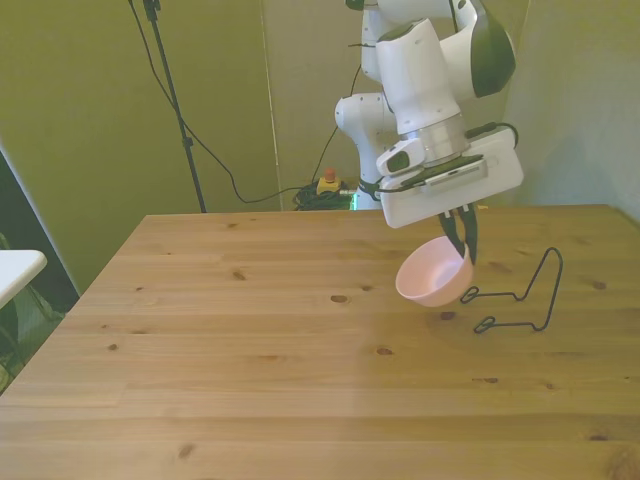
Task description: Load the bowl
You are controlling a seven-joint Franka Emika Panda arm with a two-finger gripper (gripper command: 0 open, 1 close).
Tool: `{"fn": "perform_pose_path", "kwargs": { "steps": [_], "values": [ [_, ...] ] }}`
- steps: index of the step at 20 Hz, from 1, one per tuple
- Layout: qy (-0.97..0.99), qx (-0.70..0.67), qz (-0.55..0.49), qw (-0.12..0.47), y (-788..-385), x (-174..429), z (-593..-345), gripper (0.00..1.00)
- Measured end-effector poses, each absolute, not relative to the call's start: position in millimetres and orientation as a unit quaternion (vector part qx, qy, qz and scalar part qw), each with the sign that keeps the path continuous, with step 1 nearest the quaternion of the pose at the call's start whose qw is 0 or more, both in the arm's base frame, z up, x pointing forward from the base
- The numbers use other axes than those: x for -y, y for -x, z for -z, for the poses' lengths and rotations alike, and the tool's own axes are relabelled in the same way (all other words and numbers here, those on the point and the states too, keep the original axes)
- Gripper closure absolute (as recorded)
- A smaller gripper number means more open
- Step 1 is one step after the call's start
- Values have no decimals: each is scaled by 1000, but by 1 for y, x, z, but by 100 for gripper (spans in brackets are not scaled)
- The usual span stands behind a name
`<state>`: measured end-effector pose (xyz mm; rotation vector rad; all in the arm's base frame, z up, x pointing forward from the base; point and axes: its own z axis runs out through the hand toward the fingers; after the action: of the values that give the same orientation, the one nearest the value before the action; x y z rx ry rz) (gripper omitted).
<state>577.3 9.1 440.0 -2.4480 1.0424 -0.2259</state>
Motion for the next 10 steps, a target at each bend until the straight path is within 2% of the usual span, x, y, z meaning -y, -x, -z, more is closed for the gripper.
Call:
{"fn": "perform_pose_path", "kwargs": {
  "steps": [4, 6, 10],
  "values": [
    [881, -360, 83, 297, -576, -26, -441, 100],
    [871, -350, 89, 332, -567, -24, -457, 100],
    [864, -336, 72, 368, -563, -28, -448, 100]
  ]
}}
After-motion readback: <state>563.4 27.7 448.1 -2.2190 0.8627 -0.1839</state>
